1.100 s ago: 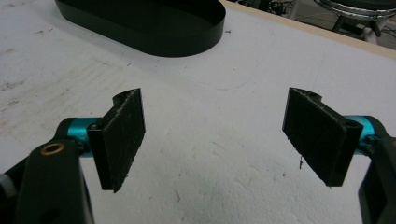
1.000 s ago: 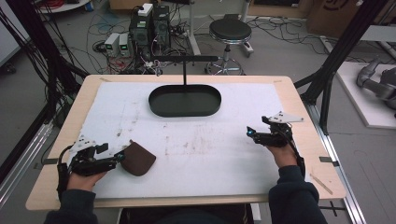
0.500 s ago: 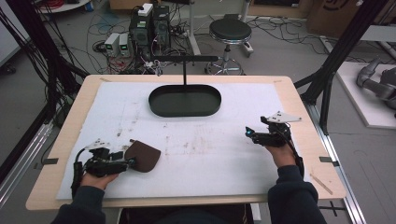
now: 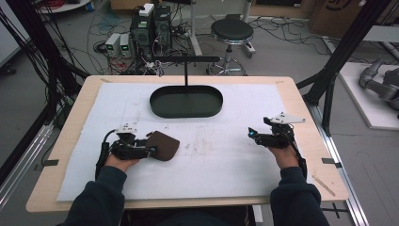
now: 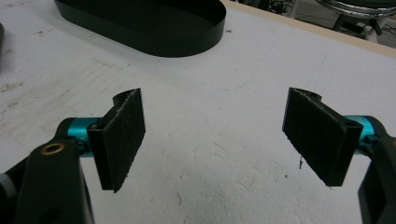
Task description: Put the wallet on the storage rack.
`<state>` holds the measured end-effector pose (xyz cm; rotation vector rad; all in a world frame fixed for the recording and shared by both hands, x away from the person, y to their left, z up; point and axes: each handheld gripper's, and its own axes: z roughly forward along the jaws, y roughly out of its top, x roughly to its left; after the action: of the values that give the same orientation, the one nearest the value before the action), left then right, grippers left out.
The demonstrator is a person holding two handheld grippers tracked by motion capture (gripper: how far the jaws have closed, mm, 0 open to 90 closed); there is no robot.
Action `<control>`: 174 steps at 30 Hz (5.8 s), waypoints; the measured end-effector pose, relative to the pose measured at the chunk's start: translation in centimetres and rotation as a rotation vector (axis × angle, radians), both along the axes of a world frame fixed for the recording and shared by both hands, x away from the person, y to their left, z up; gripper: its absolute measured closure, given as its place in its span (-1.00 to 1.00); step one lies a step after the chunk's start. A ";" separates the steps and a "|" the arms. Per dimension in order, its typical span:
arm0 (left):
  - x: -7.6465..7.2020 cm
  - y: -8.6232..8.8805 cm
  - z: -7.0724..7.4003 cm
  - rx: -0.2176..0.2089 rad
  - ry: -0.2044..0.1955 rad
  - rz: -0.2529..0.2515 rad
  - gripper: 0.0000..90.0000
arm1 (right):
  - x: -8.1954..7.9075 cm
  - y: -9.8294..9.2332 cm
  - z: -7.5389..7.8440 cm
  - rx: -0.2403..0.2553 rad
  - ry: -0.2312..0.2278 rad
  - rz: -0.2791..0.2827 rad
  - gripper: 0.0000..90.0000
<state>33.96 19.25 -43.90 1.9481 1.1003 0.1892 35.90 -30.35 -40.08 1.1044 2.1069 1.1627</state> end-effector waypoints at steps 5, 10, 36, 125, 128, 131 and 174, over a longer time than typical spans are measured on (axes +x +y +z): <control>1.0 -1.3 0.1 0.005 -0.011 -0.041 -0.04 | 0.0 0.1 0.0 -0.003 -0.001 0.004 -0.52; 1.7 -2.8 0.2 0.014 -0.027 -0.072 -0.01 | 0.1 0.1 0.0 -0.003 -0.001 0.007 -0.52; 2.3 -6.2 0.9 -0.030 -0.145 -0.093 -0.07 | 0.0 0.8 -0.1 0.007 0.005 0.034 -0.52; -0.8 7.3 1.1 -0.057 -0.302 0.199 -0.43 | 1.5 16.3 -1.8 0.084 0.273 0.431 0.40; -0.8 7.3 1.1 -0.060 -0.303 0.201 -0.43 | 1.2 15.8 -0.6 0.040 0.192 0.407 0.50; -0.8 7.3 1.1 -0.057 -0.302 0.199 -0.43 | 0.9 15.1 0.5 -0.041 0.109 0.362 0.52; -0.8 7.1 1.1 -0.053 -0.360 0.163 -0.44 | 7.0 16.4 2.6 0.029 0.074 0.362 0.44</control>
<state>33.16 26.39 -42.79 1.6934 1.0099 0.5710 42.89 -13.93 -37.52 0.8076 2.4240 1.3335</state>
